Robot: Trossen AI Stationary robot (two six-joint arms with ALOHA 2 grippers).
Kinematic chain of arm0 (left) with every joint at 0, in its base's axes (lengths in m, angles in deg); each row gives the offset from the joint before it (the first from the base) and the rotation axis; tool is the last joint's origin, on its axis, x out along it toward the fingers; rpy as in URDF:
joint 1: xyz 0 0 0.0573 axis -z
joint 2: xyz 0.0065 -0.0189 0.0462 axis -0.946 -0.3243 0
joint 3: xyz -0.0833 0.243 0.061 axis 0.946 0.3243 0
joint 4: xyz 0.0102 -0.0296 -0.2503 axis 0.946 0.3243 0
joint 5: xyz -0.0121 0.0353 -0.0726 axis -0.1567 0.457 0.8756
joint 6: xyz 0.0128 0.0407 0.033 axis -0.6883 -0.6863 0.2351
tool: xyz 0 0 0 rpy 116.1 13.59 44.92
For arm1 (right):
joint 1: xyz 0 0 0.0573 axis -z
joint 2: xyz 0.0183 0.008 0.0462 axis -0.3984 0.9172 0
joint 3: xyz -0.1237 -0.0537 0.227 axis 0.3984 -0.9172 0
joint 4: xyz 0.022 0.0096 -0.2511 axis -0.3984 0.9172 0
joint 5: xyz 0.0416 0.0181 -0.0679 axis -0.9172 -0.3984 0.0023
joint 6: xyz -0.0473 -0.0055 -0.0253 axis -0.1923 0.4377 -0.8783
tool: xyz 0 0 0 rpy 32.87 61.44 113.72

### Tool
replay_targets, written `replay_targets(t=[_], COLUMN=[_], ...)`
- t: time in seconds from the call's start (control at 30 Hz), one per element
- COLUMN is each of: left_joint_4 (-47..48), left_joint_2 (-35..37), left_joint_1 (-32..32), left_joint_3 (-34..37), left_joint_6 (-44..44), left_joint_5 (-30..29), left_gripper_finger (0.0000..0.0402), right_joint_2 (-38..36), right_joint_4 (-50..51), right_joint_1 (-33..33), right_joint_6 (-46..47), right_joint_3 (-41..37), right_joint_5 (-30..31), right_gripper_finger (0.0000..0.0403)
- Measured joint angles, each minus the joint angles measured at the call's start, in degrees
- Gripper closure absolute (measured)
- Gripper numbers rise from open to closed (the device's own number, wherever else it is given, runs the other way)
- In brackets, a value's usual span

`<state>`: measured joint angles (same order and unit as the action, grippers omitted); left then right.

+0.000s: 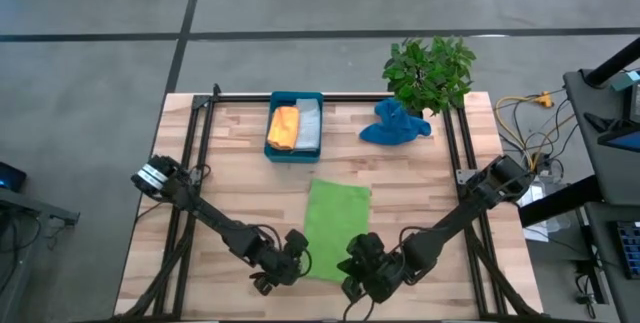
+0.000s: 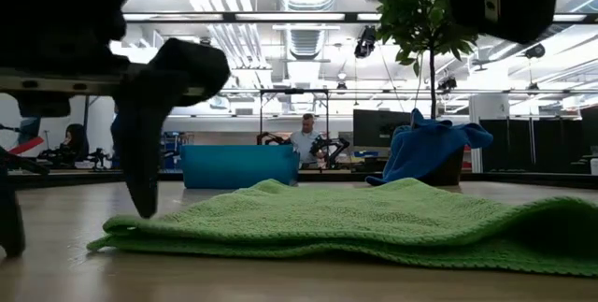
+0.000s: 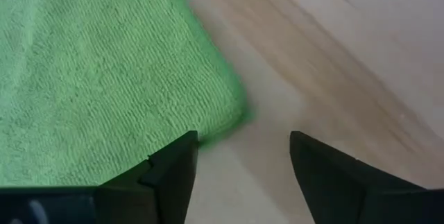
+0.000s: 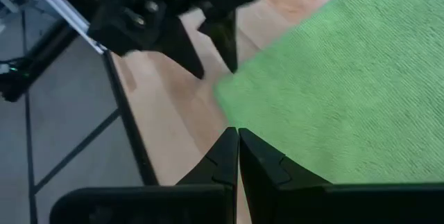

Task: Fold microfiber towels
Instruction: Fold the green microfiber cloth

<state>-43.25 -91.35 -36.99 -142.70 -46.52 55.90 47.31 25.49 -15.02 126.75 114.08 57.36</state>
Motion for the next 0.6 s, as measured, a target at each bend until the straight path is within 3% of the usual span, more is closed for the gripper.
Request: replay_targets(t=[0.27,0.6], left_joint_4=[-0.63,-6.35], left_joint_2=[-0.31,-3.24], left_joint_1=[0.0,-0.59], left_joint_3=[-0.76,-0.87], left_joint_6=[-1.53,1.52], left_joint_5=[-3.7,1.71], left_gripper_finger=[0.0187,0.0187], right_joint_2=[0.02,0.04], right_joint_4=[0.91,1.1], right_joint_1=[-0.4,-0.4], right_joint_6=[-1.46,-2.41], right_joint_3=[2.07,2.07], right_joint_5=[0.07,0.0], right_gripper_finger=[0.0394,0.0394])
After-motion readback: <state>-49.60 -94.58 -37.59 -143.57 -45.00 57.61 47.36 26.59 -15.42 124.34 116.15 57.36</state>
